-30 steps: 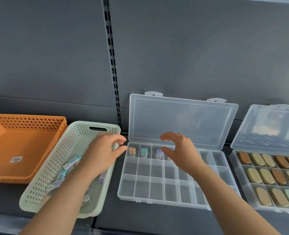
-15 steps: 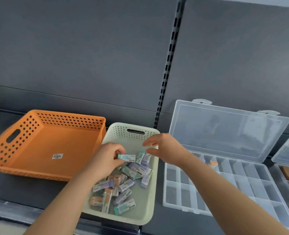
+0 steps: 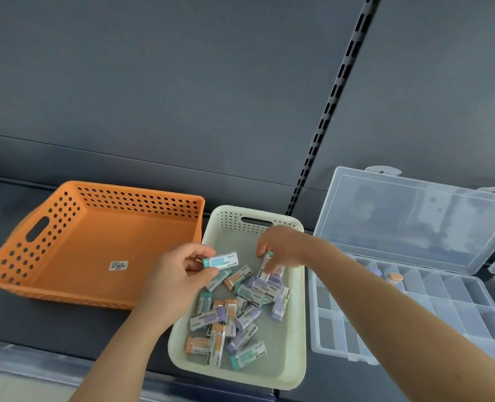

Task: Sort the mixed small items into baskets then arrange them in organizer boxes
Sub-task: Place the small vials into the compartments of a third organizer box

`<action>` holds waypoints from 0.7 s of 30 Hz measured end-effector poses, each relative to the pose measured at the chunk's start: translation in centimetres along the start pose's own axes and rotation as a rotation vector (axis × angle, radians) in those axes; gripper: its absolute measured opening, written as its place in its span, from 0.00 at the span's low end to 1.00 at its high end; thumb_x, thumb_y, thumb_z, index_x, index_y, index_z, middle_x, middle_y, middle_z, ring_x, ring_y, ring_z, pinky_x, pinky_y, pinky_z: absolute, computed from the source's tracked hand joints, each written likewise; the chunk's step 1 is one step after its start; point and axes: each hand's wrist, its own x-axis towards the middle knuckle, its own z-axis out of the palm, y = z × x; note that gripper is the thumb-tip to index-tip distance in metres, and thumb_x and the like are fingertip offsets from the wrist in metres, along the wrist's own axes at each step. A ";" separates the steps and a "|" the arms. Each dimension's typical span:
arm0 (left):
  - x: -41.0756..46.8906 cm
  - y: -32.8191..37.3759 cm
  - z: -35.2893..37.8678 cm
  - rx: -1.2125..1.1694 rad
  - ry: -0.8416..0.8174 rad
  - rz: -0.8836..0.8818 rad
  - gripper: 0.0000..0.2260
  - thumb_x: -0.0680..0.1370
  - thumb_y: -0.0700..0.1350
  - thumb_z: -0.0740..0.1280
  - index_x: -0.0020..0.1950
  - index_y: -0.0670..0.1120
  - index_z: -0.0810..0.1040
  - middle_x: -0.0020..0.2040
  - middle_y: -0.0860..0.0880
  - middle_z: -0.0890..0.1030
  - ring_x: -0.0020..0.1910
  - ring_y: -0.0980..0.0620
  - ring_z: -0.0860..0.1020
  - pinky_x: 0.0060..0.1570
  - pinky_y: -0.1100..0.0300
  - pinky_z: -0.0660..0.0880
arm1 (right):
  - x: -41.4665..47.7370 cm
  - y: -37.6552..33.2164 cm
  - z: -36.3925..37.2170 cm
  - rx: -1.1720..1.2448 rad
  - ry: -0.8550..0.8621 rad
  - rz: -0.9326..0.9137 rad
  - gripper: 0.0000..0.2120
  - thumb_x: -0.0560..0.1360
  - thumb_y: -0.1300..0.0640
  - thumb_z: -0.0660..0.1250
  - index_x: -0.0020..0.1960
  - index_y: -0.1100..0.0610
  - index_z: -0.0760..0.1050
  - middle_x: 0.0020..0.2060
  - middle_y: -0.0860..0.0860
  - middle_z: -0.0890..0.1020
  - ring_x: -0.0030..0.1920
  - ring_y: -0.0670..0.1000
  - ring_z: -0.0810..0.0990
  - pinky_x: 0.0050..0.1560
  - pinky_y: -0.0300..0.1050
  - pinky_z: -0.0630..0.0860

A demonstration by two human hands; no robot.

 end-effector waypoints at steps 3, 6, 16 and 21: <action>0.0 0.2 0.5 -0.074 0.032 0.022 0.13 0.72 0.38 0.72 0.50 0.55 0.79 0.43 0.54 0.83 0.41 0.62 0.80 0.37 0.68 0.78 | -1.5 0.2 -0.6 0.173 0.164 0.019 0.11 0.71 0.57 0.73 0.53 0.53 0.81 0.48 0.45 0.77 0.51 0.47 0.77 0.54 0.41 0.75; 0.3 1.0 1.9 -0.163 0.055 0.060 0.14 0.73 0.36 0.71 0.51 0.54 0.79 0.47 0.54 0.82 0.45 0.60 0.80 0.44 0.64 0.78 | -4.8 1.5 -1.1 0.413 0.397 0.110 0.12 0.69 0.57 0.75 0.53 0.53 0.81 0.46 0.47 0.81 0.46 0.48 0.80 0.51 0.42 0.79; 0.5 9.9 13.6 -0.364 -0.060 0.229 0.11 0.72 0.34 0.71 0.48 0.49 0.81 0.44 0.53 0.84 0.43 0.58 0.81 0.43 0.67 0.77 | -18.8 11.4 0.4 0.735 0.817 0.373 0.07 0.69 0.64 0.73 0.44 0.53 0.80 0.36 0.47 0.82 0.30 0.38 0.78 0.29 0.26 0.69; 1.4 13.3 22.1 -0.274 -0.186 0.291 0.10 0.73 0.34 0.70 0.46 0.50 0.81 0.43 0.54 0.84 0.41 0.59 0.81 0.41 0.67 0.76 | -23.0 17.3 1.1 0.702 0.841 0.439 0.07 0.72 0.64 0.71 0.48 0.54 0.81 0.40 0.46 0.81 0.31 0.35 0.78 0.30 0.26 0.71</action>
